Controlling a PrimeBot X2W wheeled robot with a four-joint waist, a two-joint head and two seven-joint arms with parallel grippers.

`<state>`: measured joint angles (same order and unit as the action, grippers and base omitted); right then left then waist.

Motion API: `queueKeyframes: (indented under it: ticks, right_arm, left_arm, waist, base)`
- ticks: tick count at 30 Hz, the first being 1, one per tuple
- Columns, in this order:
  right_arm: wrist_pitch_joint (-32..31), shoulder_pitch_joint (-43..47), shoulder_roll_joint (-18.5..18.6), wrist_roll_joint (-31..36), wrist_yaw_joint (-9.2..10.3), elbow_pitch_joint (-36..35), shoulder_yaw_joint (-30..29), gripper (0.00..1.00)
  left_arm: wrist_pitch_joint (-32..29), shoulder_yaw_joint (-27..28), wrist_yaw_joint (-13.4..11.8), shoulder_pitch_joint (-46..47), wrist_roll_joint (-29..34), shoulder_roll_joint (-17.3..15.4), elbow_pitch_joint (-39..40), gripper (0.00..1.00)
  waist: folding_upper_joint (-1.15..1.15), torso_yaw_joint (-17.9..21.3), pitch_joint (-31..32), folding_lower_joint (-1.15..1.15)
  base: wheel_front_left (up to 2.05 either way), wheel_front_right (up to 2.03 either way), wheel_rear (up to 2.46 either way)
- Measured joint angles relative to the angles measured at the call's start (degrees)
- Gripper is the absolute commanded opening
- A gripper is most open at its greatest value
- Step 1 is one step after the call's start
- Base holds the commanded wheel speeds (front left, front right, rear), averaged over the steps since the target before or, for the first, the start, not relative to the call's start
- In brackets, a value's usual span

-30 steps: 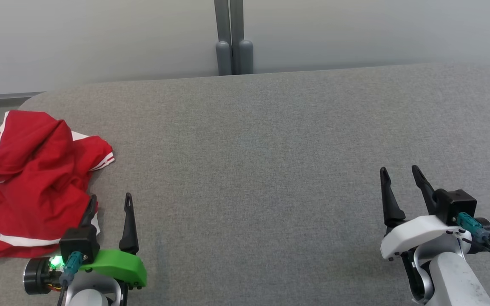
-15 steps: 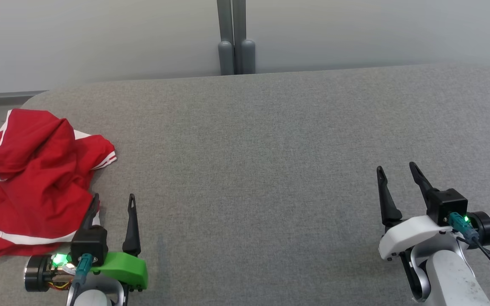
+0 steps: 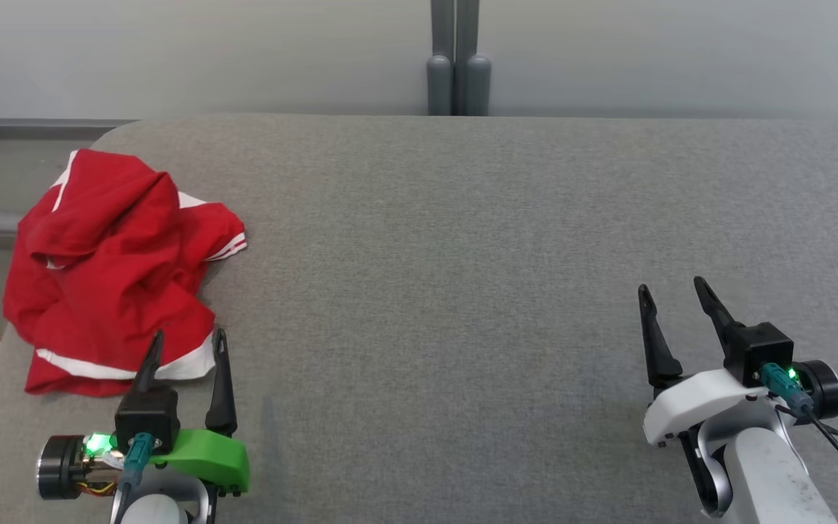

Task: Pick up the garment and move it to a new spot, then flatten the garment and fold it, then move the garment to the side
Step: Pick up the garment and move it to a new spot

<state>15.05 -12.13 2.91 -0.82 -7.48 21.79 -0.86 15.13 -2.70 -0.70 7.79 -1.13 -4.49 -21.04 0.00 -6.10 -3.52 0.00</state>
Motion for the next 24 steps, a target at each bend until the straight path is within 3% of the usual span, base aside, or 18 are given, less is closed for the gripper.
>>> queueKeyframes:
  ticks: [24]
  right_arm:
    - [0.00, -0.10, -0.09, -1.37, 0.00, 1.32, 3.45, 1.00]
  left_arm:
    - [0.00, 5.02, -0.75, -1.75, -0.83, 0.20, -0.81, 1.00]
  waist:
    - [0.00, -19.37, -0.50, 0.00]
  base:
    - [0.00, 0.00, 0.00]
